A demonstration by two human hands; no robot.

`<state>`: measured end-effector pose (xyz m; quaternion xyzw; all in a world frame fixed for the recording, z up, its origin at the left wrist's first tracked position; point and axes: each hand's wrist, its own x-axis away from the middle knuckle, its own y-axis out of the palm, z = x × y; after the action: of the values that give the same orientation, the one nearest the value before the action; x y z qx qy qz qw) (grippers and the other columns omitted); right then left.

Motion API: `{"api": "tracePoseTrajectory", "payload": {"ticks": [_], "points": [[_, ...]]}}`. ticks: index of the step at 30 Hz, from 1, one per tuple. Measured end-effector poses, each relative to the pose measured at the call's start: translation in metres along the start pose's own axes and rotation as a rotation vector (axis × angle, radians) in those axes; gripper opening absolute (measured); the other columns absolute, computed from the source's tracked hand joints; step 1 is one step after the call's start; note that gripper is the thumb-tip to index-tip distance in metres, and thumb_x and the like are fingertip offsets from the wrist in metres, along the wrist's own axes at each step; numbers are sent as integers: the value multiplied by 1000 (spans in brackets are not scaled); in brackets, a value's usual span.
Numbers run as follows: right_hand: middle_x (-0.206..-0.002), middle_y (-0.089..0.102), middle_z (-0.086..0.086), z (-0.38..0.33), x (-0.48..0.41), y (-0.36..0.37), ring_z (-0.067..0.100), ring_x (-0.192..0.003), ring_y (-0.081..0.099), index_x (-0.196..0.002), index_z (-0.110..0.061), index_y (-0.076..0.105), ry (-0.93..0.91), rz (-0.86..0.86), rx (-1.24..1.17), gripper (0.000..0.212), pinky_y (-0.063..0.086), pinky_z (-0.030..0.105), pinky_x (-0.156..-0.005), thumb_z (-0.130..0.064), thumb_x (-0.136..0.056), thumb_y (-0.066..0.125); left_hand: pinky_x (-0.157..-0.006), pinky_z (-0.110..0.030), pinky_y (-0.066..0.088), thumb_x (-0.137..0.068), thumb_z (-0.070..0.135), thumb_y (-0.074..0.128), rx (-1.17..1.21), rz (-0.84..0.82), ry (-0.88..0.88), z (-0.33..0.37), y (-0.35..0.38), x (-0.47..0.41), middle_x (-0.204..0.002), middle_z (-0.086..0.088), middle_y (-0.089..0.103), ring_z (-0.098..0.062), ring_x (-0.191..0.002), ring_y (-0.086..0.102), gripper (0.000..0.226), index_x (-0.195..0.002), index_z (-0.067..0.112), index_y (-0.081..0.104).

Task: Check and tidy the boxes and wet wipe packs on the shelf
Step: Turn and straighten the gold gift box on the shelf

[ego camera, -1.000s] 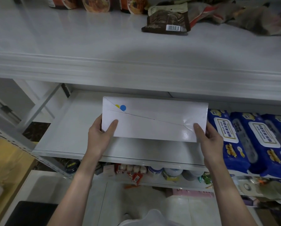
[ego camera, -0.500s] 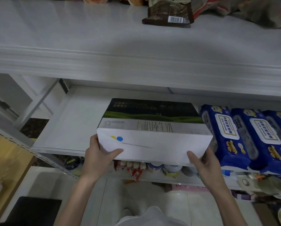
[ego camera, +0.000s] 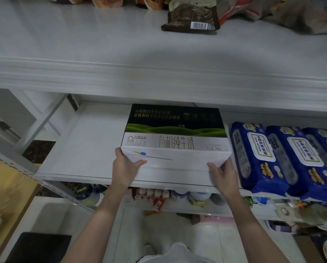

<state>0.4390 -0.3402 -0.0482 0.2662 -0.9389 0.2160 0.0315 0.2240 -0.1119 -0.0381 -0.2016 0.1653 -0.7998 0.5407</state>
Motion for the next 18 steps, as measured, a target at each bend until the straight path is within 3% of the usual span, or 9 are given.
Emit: {"api": "tracePoseTrajectory", "payload": {"ticks": [5, 9, 12, 15, 18], "points": [[-140, 60, -1, -16, -3, -13, 24, -135, 55, -149, -21, 46, 17, -41, -34, 67, 45, 32, -101, -42, -91, 74, -95, -32, 51, -73, 33, 89, 114, -61, -13, 9, -9, 0, -122, 3, 62, -20, -115, 61, 79, -133, 12, 42], [-159, 46, 9, -51, -16, -27, 27, -143, 47, -159, -16, 37, -11, 79, -42, 72, 36, 32, -104, -51, -99, 59, -105, -35, 46, -86, 52, 70, 200, 4, 39, 32, -30, -14, -146, -1, 51, -21, -128, 55, 80, -148, 17, 35], [-157, 49, 14, -77, -48, -25, 31, -140, 50, -158, -9, 37, 33, 72, 37, 71, 41, 33, -102, -47, -102, 59, -105, -40, 47, -85, 63, 65, 11, -36, 51, 55, -29, -39, -144, -7, 54, -28, -125, 57, 85, -147, 14, 36], [-150, 52, 19, -95, -75, -15, 35, -134, 53, -156, -1, 35, 134, 31, 153, 82, 46, 42, -109, -55, -98, 60, -101, -43, 50, -78, 77, 56, -175, -80, -56, 70, -19, -61, -132, -12, 60, -33, -119, 59, 95, -143, 9, 38], [-120, 65, 17, -96, -85, -4, 32, -106, 63, -139, 1, 52, 189, -3, 277, 81, 50, 36, -89, -67, -96, 53, -90, -41, 55, -78, 83, 50, -250, -84, -146, 69, -10, -72, -112, -11, 66, -31, -100, 65, 88, -122, 7, 54]]}}
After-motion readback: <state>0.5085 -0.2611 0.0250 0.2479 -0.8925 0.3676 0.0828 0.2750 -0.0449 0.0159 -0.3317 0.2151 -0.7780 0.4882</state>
